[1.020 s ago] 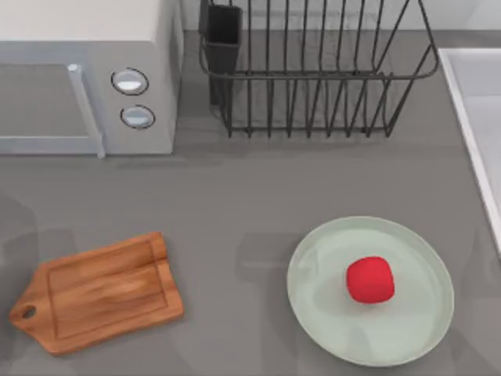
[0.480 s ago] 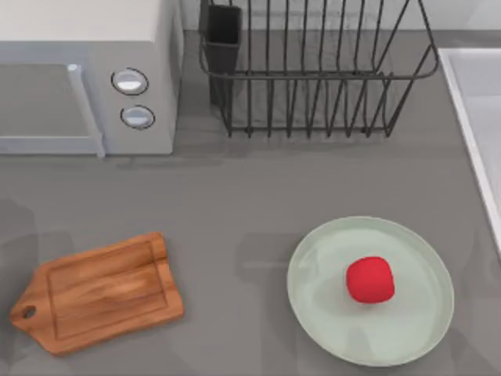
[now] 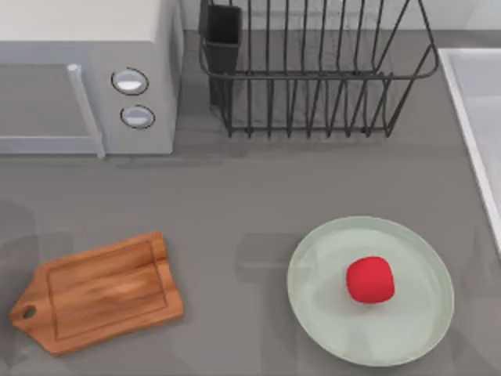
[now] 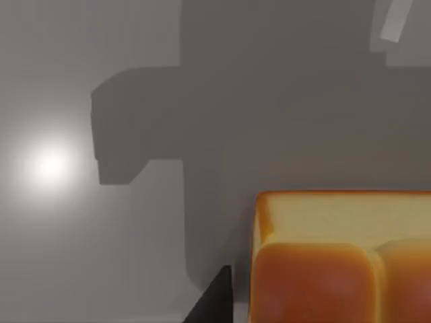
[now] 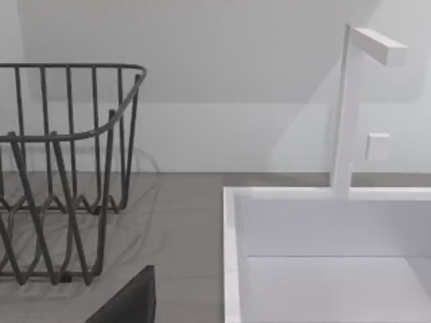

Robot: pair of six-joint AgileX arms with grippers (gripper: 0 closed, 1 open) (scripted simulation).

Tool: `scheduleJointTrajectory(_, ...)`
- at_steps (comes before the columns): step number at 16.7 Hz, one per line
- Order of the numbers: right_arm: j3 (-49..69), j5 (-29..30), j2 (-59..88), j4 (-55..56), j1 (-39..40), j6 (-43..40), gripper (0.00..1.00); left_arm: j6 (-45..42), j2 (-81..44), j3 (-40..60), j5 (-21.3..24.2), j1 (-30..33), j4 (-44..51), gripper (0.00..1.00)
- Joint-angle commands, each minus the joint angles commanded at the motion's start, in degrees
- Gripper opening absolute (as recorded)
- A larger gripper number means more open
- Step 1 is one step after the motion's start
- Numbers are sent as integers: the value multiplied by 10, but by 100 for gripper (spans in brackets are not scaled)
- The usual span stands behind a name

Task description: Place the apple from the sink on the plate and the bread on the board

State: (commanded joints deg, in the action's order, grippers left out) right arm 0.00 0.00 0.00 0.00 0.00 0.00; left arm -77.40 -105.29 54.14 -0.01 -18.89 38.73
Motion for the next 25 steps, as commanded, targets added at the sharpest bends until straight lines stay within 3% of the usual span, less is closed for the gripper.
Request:
scheduleJointTrajectory(2,0,0,0,0,0,0,100,0,0,0,0,0,0,2)
scheduleJointTrajectory(3,0,0,0,0,0,0,100,0,0,0,0,0,0,0)
scheduleJointTrajectory(10,0,0,0,0,0,0,100,0,0,0,0,0,0,0)
scheduleJointTrajectory(15,0,0,0,0,0,0,100,9,34,37,3,0,68,0)
scheduleJointTrajectory(21,0,0,0,0,0,0,100,10,95,134,3,3,236,0)
scheduleJointTrajectory(25,0,0,0,0,0,0,100,14,109,149,3,4,259,0)
